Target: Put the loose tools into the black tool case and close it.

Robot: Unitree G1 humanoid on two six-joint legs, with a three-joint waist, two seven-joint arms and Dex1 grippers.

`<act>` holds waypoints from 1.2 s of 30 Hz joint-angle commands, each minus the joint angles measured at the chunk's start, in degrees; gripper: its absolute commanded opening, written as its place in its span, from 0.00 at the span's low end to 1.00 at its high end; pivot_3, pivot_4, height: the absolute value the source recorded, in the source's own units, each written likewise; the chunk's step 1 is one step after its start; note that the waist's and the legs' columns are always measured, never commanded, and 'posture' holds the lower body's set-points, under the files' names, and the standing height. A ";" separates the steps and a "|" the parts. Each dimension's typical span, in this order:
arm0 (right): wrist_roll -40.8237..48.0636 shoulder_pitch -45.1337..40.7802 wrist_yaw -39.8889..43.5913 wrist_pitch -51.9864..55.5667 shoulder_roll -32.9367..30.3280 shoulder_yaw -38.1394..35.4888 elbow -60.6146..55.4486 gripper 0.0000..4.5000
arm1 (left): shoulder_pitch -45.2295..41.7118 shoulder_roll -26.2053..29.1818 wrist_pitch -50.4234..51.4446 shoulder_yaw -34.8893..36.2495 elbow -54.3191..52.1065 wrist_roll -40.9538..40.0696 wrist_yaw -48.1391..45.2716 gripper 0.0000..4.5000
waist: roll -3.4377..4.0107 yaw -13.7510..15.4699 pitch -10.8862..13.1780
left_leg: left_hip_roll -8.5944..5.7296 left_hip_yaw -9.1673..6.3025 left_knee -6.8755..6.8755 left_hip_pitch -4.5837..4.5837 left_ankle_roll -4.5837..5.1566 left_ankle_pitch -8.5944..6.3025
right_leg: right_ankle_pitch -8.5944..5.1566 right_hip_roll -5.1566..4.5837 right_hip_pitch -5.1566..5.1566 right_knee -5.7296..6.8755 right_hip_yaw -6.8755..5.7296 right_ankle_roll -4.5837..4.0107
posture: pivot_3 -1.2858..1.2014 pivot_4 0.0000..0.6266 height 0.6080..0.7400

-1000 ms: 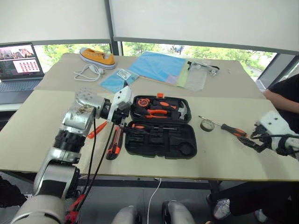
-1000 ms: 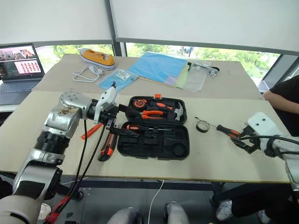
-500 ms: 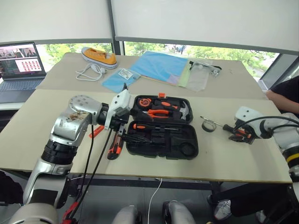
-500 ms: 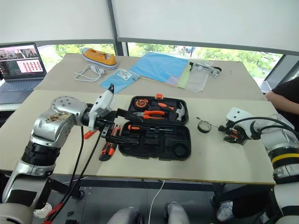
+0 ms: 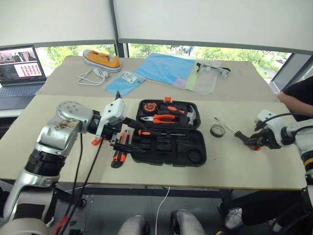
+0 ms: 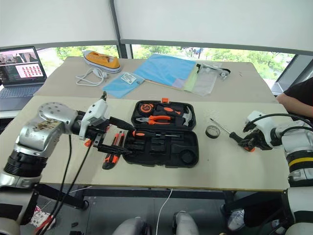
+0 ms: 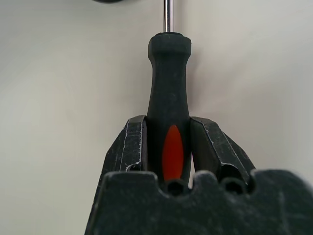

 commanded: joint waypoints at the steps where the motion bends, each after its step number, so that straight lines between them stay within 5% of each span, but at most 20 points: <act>1: 7.94 -0.92 5.31 6.17 1.48 -2.41 -20.76 0.21 | 2.76 5.21 2.62 4.51 -4.63 -4.86 -3.39 1.00 | 0.16 -0.90 0.10 | 0.01 0.00 -0.01 -0.01 -0.02 0.01 | 0.00 0.01 -0.04 0.01 0.02 0.00 | 0.52 0.24 0.84; 6: 9.27 -2.21 8.12 9.30 6.08 4.58 -35.73 0.21 | 5.66 8.14 3.51 5.92 -6.77 -6.47 -2.69 1.00 | 0.17 -0.62 0.11 | 0.11 -0.01 -0.17 0.01 -0.20 0.10 | -0.05 0.11 -0.19 0.12 -0.04 -0.13 | 0.52 0.24 0.84; 11: 1.11 -6.37 6.65 2.19 11.09 14.37 -32.98 0.21 | 5.42 7.34 2.81 5.65 -6.69 -6.06 -0.43 1.00 | 0.14 0.44 0.13 | -0.03 -0.02 -0.02 -0.09 -0.17 0.10 | -0.02 0.06 -0.20 0.11 -0.07 -0.13 | 0.52 0.24 0.84; 27: -2.06 -7.75 8.44 -4.07 13.44 15.83 -24.75 0.21 | 3.00 4.46 3.49 4.28 -6.83 -6.10 3.17 1.00 | 0.13 -0.01 0.13 | -0.16 -0.04 -0.15 -0.24 -0.13 0.07 | 0.05 0.06 -0.30 0.00 -0.42 -0.01 | 0.52 0.24 0.84; 28: -1.96 -7.55 8.62 -4.04 13.62 15.80 -25.12 0.39 | 2.72 4.34 3.32 4.12 -6.53 -5.90 3.15 1.00 | 0.13 -0.01 0.13 | -0.17 -0.04 -0.13 -0.22 -0.14 0.08 | 0.05 0.05 -0.29 -0.01 -0.42 -0.01 | 0.52 0.24 0.84; 36: -0.78 -7.01 8.44 -1.05 14.84 14.17 -28.37 0.97 | 1.24 3.85 2.19 3.29 -4.66 -4.89 2.93 1.00 | 0.13 -0.43 0.13 | -0.15 -0.04 -0.09 -0.06 -0.17 0.09 | 0.05 0.04 -0.16 0.03 -0.36 -0.01 | 0.52 0.24 0.84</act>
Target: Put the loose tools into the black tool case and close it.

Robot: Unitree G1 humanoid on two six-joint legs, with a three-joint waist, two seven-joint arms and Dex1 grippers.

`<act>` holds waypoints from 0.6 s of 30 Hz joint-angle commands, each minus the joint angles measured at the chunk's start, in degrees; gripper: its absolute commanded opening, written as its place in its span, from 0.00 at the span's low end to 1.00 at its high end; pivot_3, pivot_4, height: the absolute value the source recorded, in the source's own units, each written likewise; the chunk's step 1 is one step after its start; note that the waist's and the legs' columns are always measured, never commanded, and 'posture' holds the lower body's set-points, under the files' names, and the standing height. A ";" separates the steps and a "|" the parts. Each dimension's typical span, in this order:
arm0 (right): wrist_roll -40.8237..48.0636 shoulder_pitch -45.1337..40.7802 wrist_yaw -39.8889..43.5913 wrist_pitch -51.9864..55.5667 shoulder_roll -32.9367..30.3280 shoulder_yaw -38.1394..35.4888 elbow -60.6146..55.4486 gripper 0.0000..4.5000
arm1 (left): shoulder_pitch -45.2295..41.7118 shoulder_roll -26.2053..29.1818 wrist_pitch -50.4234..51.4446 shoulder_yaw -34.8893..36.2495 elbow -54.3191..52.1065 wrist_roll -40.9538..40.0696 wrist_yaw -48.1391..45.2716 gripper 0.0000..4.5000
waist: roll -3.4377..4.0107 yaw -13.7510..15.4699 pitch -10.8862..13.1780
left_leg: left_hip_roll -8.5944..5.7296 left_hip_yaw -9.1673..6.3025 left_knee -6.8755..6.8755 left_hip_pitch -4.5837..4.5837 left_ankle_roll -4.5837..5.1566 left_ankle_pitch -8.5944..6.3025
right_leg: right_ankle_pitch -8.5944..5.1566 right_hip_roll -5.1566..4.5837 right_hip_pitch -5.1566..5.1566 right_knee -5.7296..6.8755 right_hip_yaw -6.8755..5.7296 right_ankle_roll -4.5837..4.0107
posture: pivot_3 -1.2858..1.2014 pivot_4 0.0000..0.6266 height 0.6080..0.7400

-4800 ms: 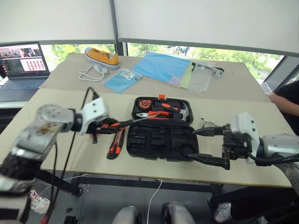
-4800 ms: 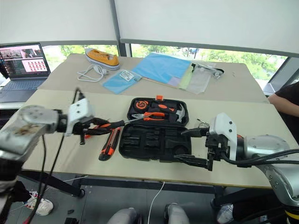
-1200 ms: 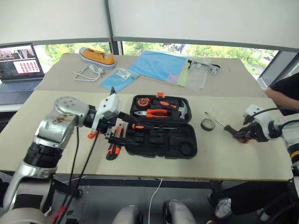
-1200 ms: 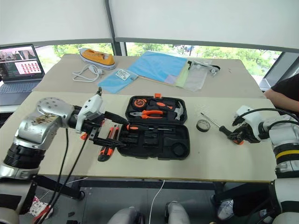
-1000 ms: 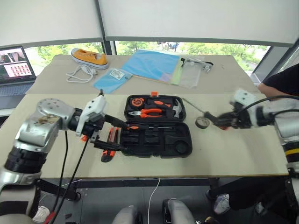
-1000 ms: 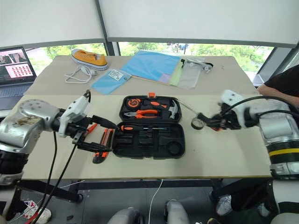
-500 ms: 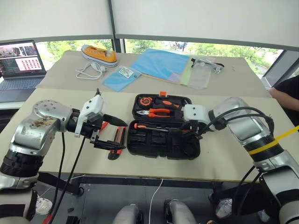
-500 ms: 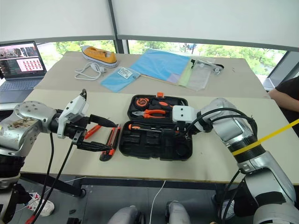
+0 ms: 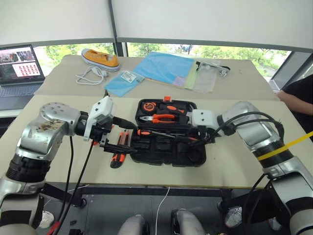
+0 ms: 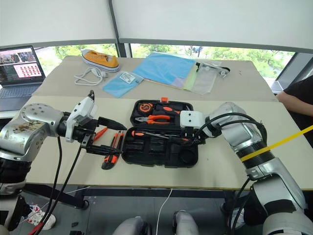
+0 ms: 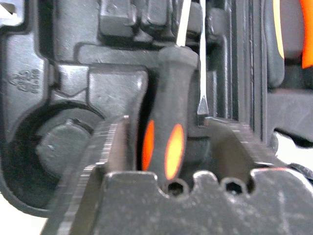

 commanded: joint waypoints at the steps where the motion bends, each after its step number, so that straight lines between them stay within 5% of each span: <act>1: 1.67 -0.61 -1.17 2.84 0.89 -2.86 -2.43 0.99 | -1.81 0.09 -1.65 0.32 0.25 0.14 -0.28 1.00 | 0.00 -0.17 0.00 | 0.01 0.00 0.00 0.00 0.00 0.00 | 0.00 0.00 0.00 0.00 0.00 0.00 | 0.52 0.24 0.84; 10: 2.50 -0.41 -3.89 6.52 2.73 -3.96 -0.22 0.99 | -2.14 -0.28 -3.39 -0.70 1.23 0.91 -0.35 1.00 | 0.00 -0.14 0.00 | -0.01 0.00 0.00 -0.01 -0.02 0.01 | 0.00 -0.02 -0.02 0.01 -0.01 -0.02 | 0.52 0.24 0.84; 17: 1.80 -0.28 -3.79 6.13 2.71 -2.76 4.15 0.52 | -2.41 -0.17 -3.85 -0.92 1.52 0.93 -0.55 1.00 | 0.00 -0.22 0.00 | -0.01 0.00 -0.02 -0.01 -0.02 0.01 | 0.00 -0.01 -0.03 0.02 0.00 -0.02 | 0.52 0.24 0.84; 18: 1.81 -0.27 -3.53 6.26 2.68 -2.60 4.24 0.52 | -2.43 -0.15 -3.94 -0.95 1.61 0.96 -0.59 1.00 | 0.00 -0.24 0.00 | -0.01 0.00 -0.02 -0.01 -0.02 0.01 | 0.00 -0.01 -0.03 0.02 0.00 -0.02 | 0.52 0.24 0.84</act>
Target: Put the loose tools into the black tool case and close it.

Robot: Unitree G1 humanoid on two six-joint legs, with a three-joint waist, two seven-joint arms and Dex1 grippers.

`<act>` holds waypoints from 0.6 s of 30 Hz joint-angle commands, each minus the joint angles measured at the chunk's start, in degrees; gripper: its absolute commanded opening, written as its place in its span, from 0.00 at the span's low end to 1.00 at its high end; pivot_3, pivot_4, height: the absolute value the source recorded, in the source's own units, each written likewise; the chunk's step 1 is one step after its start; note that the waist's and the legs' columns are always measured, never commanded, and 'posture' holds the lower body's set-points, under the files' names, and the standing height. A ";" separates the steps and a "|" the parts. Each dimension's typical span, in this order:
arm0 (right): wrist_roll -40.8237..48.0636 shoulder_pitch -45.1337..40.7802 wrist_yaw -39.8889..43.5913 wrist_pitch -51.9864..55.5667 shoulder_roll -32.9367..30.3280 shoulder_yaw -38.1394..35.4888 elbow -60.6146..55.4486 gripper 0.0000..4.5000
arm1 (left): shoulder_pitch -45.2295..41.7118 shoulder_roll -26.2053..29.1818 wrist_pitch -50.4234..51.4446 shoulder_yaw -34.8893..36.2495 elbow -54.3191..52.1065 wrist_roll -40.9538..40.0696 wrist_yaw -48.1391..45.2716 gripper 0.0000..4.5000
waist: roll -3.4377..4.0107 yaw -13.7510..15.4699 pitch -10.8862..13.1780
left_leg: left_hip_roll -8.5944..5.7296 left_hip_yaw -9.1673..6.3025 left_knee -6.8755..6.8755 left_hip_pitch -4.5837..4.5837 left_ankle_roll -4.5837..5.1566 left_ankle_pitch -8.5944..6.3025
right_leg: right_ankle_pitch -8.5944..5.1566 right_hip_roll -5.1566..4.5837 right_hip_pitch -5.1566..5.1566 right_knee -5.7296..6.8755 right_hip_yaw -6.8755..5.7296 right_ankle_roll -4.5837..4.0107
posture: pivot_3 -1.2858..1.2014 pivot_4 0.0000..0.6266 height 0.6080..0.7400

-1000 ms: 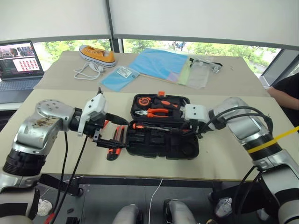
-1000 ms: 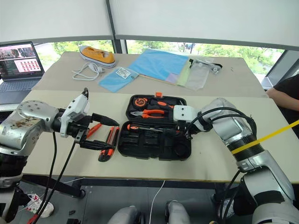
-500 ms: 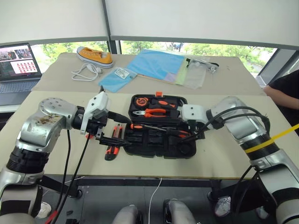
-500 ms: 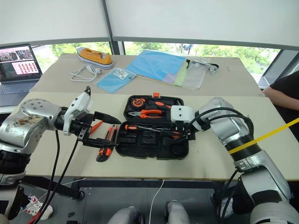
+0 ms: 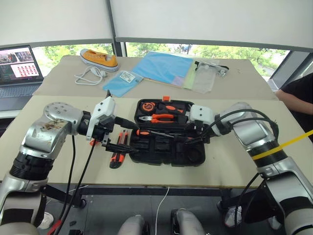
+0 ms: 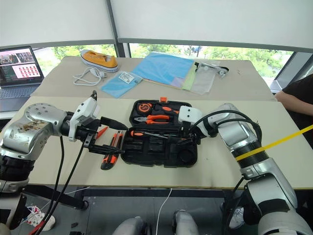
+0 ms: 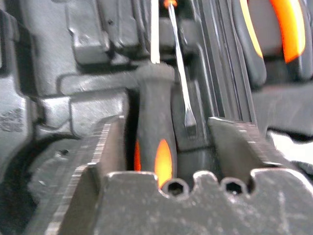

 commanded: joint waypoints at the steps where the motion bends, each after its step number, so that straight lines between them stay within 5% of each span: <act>1: -0.17 -0.23 1.09 0.11 -0.56 0.04 -0.14 0.52 | -1.14 0.39 -1.56 0.60 -0.20 0.37 -0.49 1.00 | 0.00 -0.03 0.00 | 0.00 0.00 0.00 0.00 0.00 0.00 | 0.00 0.01 0.00 0.00 0.00 0.00 | 0.52 0.24 0.84; 6: 0.20 -0.17 1.85 0.53 -0.61 -0.19 -1.20 0.52 | -1.47 0.10 -2.09 0.45 0.49 0.69 -0.59 1.00 | 0.00 0.03 0.00 | 0.00 0.00 0.01 0.00 0.00 0.00 | 0.00 0.00 0.00 0.00 0.01 0.00 | 0.52 0.24 0.84; 12: 1.23 0.53 3.96 -1.29 -1.57 -0.53 -4.63 0.14 | -1.27 -0.12 -3.18 0.13 1.46 1.30 -0.91 1.00 | 0.00 0.04 0.00 | 0.01 0.00 0.00 0.00 0.00 0.00 | 0.00 0.00 -0.01 -0.01 0.01 0.00 | 0.52 0.24 0.84; 18: 0.63 0.46 2.54 -5.00 -0.93 -1.03 -6.08 0.00 | -1.64 -0.56 -3.49 -0.12 1.85 1.68 -1.24 1.00 | 0.00 0.03 0.00 | 0.00 0.00 0.00 0.00 0.00 0.00 | 0.00 0.00 -0.01 0.00 0.01 0.00 | 0.52 0.24 0.84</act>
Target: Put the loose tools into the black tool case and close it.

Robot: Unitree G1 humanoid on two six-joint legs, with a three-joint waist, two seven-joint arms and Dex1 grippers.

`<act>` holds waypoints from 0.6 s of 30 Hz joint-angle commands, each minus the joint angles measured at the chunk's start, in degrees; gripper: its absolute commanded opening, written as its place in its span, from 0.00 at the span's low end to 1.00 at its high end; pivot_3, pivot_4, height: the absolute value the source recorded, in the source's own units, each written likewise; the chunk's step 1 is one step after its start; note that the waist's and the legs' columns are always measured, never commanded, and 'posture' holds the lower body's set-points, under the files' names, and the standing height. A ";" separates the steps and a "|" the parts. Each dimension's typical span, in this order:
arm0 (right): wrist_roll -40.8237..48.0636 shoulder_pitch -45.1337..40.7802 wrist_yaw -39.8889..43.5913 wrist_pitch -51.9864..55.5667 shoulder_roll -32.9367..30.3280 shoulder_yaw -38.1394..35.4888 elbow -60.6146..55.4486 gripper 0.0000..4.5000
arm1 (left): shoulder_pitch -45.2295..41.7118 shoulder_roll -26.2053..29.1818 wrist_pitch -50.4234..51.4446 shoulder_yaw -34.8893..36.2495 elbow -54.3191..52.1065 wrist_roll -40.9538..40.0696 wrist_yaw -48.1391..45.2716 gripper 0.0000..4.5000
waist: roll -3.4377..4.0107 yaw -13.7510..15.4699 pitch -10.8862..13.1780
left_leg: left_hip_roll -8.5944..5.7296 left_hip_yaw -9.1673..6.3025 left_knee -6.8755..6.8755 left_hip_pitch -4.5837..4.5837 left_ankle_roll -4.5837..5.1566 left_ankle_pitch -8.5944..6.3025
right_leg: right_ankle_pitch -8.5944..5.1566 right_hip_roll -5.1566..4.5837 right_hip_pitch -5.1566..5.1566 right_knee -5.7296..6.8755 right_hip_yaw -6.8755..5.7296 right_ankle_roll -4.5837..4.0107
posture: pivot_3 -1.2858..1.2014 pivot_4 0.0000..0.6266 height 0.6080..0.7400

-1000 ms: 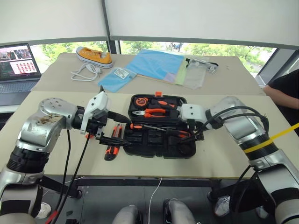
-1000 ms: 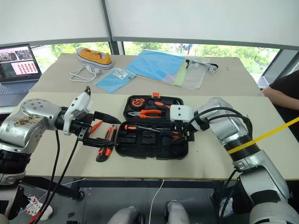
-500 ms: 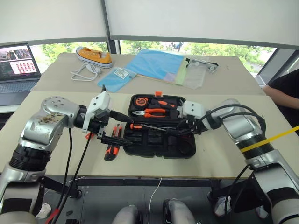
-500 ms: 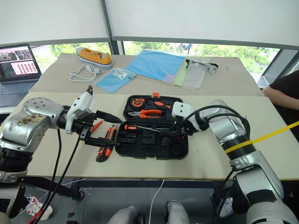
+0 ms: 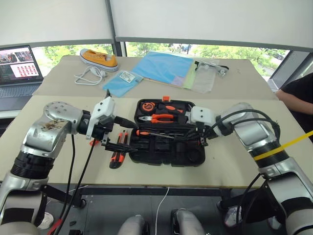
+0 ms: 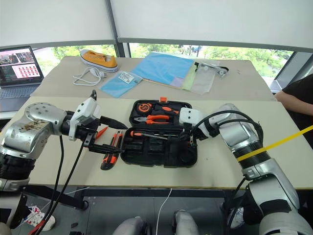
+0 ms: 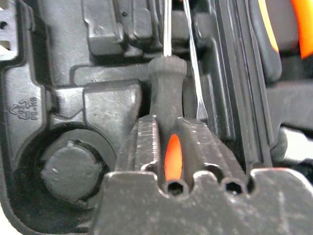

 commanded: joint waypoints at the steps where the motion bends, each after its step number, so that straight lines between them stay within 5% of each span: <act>1: 0.03 -0.34 -0.62 -3.02 -0.34 -1.01 -2.10 0.00 | -1.67 -0.11 -1.30 0.50 -0.39 0.07 -0.46 1.00 | 0.00 0.01 0.00 | 0.00 0.00 0.00 0.00 0.00 0.00 | 0.00 0.00 0.00 0.00 0.00 0.00 | 0.52 0.24 0.84; 18: 3.22 0.33 -4.50 3.58 3.10 -2.80 -3.09 0.00 | -1.94 -1.02 -2.50 0.03 0.45 1.34 -0.78 1.00 | 0.00 0.06 0.00 | 0.00 0.00 0.01 -0.01 0.00 0.00 | 0.00 -0.01 -0.01 0.01 0.00 -0.01 | 0.52 0.24 0.84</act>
